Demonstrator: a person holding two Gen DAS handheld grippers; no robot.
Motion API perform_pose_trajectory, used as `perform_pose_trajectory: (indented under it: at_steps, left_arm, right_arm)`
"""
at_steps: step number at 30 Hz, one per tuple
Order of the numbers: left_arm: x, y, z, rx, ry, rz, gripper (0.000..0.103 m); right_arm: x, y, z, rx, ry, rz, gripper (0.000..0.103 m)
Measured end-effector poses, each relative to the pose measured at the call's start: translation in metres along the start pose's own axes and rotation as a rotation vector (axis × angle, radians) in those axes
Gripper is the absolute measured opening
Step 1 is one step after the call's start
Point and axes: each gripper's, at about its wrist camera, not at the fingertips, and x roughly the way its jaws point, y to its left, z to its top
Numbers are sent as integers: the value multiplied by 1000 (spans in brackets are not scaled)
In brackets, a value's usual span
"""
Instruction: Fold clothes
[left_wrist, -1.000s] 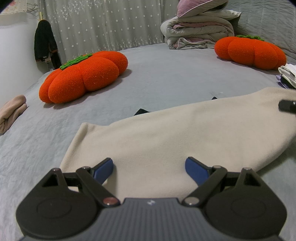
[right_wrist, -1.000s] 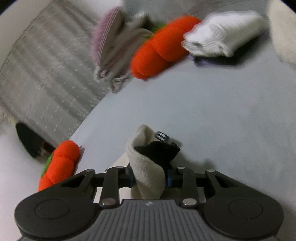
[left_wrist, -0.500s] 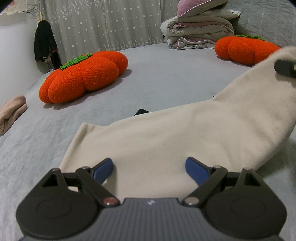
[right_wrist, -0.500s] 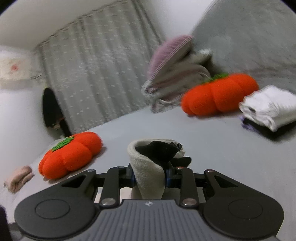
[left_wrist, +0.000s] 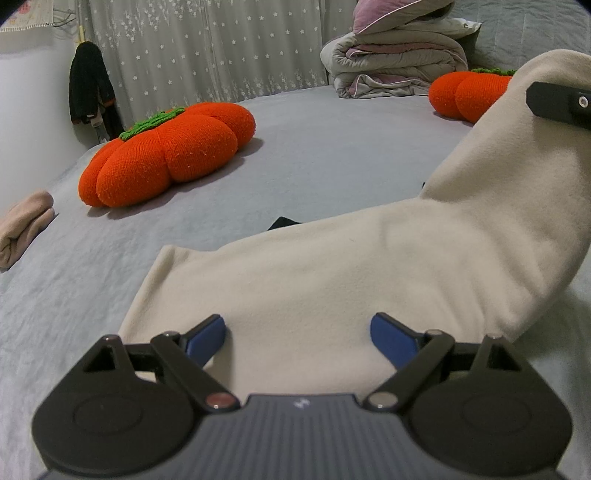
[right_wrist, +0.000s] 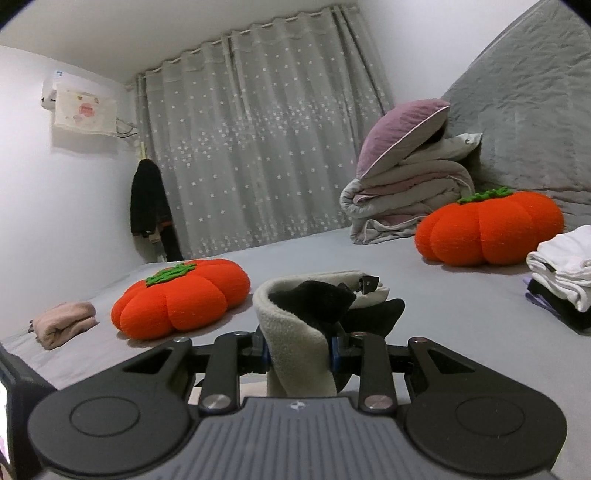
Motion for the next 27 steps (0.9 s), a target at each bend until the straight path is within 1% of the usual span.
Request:
perform_pose_trajectory:
  at_steps: [6, 11, 13, 17, 21, 22, 23, 25, 27]
  left_arm:
    - [0, 0, 0, -1, 1, 0, 90]
    - [0, 0, 1, -2, 2, -1, 91]
    - [0, 0, 1, -1, 1, -1, 91]
    - [1, 0, 1, -1, 1, -3, 91]
    - [0, 0, 1, -1, 1, -3, 92]
    - [0, 0, 1, -1, 1, -3, 92]
    - [0, 0, 1, -2, 1, -3, 92]
    - [0, -1, 1, -2, 2, -4, 92]
    - [0, -1, 2, -2, 2, -5, 92]
  right_arm:
    - [1, 0, 0, -4, 0, 3, 29]
    - [1, 1, 1, -9, 0, 22, 29]
    - [2, -3, 2, 21, 11, 15, 29]
    - [8, -29, 1, 179, 73, -50, 30]
    - [19, -67, -8, 404, 169, -131, 34]
    - [22, -77, -10, 463, 197, -151, 35]
    - [25, -88, -15, 530, 227, -173, 39]
    - [28, -106, -24, 659, 267, -194, 41]
    - [33, -123, -32, 765, 295, -183, 42]
